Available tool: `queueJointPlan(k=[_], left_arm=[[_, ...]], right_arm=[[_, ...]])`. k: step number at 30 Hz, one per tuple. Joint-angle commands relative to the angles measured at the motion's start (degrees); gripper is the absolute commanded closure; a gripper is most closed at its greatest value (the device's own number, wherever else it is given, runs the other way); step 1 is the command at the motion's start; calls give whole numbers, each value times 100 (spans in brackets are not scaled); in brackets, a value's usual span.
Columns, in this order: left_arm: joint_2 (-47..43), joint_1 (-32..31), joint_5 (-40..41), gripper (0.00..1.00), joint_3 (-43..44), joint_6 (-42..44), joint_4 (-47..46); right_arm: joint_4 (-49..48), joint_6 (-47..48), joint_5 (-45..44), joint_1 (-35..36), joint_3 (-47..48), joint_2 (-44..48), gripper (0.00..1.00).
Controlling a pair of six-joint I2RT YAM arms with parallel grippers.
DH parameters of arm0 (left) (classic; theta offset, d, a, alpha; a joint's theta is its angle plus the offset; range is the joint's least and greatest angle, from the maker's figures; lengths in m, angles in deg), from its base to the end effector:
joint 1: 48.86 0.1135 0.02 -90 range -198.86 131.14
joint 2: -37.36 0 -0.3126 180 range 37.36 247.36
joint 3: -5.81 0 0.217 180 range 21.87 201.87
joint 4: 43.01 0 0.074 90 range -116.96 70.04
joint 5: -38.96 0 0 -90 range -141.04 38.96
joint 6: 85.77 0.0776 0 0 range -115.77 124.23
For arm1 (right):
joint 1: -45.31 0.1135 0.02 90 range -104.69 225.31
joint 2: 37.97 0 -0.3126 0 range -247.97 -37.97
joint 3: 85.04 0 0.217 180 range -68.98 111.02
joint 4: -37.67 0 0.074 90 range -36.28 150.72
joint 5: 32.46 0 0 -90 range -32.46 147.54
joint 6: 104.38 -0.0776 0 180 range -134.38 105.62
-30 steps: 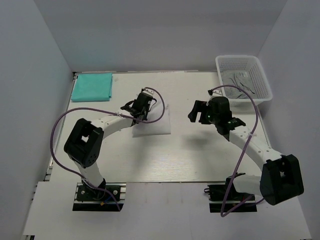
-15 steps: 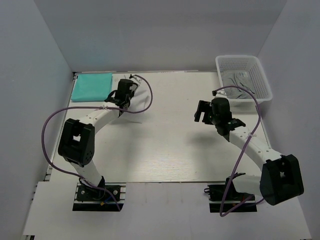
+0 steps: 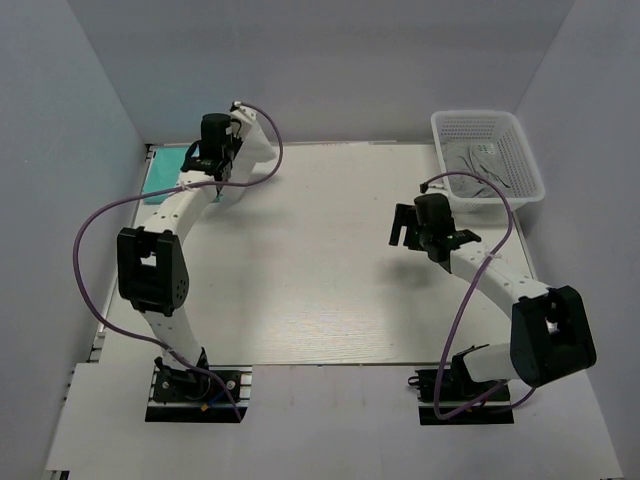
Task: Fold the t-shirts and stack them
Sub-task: Put the neatly folded tshirt into the corner of the board with the left arm
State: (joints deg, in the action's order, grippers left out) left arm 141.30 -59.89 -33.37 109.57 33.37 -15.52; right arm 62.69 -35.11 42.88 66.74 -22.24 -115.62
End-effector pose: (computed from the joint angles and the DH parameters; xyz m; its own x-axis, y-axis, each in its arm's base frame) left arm 0.4396 -0.0617 0.3475 -0.4378 0.5580 -0.7049 0.1507 0.8185 0.5544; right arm 0.2653 0.0830 0.2677 -0.6192 0.1248 -0.7752 0.0497 0.9915 0.1199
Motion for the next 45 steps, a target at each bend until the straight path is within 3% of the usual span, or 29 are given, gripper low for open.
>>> queueJointPlan(k=[1,19,32,39,40,42,45], left_arm=[[152,258,-395,100,449,39,402],[1637,1374,-1029,100,2681,-1129,1905],[2797,2561,-2715,100,3683,-1508,2371],[3950,3027,-3173,100,5090,-2877,2960],[3950,3114,-3095,88,5090,-3097,2865],[3714,3203,-3146,56,4731,-3606,2628],[3502,3353,-3271,34,4466,-4039,2424]], right_arm=[[-106,-54,-46,-7,300,-75,10],[-80,-203,437,1,880,-865,10],[149,-282,885,10,1671,-1692,10],[421,-291,1052,10,1935,-2070,10],[430,-309,1070,10,1961,-2088,10],[439,-309,1088,10,1979,-2123,10],[465,-326,1193,19,2023,-2176,10]])
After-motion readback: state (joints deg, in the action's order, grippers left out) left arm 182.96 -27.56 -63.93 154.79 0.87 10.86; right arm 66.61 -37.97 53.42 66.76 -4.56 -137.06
